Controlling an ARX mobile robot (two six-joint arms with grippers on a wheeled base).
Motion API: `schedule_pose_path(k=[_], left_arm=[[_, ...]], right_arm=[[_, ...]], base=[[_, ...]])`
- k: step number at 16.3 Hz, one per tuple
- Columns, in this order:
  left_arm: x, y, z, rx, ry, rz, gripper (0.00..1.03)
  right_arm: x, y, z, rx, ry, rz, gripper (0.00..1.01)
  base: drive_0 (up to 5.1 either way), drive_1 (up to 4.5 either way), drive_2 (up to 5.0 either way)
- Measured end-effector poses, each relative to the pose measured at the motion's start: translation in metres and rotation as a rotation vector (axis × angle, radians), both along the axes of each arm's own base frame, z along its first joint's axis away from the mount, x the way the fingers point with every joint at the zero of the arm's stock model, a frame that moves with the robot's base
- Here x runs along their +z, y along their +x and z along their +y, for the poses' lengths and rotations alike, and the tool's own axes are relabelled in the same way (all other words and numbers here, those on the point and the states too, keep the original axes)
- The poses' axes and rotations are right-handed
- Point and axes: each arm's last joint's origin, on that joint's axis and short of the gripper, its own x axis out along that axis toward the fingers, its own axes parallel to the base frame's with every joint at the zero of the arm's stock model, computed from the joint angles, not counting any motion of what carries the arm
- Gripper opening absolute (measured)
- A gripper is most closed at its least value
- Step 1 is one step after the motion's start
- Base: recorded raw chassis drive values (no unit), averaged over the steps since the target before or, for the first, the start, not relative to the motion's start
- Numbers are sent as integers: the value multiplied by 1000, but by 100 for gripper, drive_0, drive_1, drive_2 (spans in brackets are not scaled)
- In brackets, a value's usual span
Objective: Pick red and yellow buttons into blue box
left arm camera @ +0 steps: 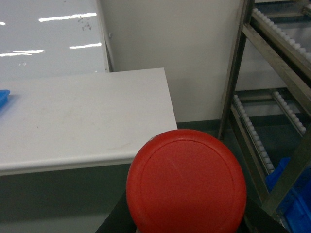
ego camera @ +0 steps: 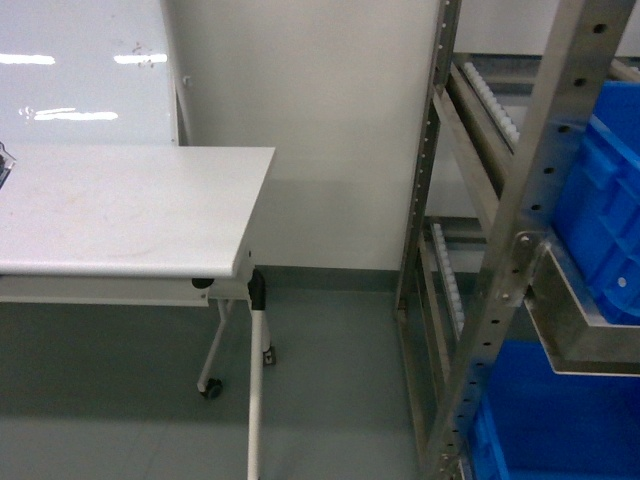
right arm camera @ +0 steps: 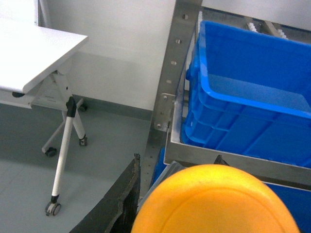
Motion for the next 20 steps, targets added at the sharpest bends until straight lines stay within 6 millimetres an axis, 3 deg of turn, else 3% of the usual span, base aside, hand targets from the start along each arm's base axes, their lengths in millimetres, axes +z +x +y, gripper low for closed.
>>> schedule_pose_path(k=[14, 20], left_arm=[[0, 0, 0, 1, 0, 1, 24], [0, 0, 0, 1, 0, -1, 24]], right_arm=[[-1, 0, 0, 0, 0, 5, 39], [0, 0, 0, 0, 0, 2, 39]], base=[[447, -411, -68], [507, -238, -238]])
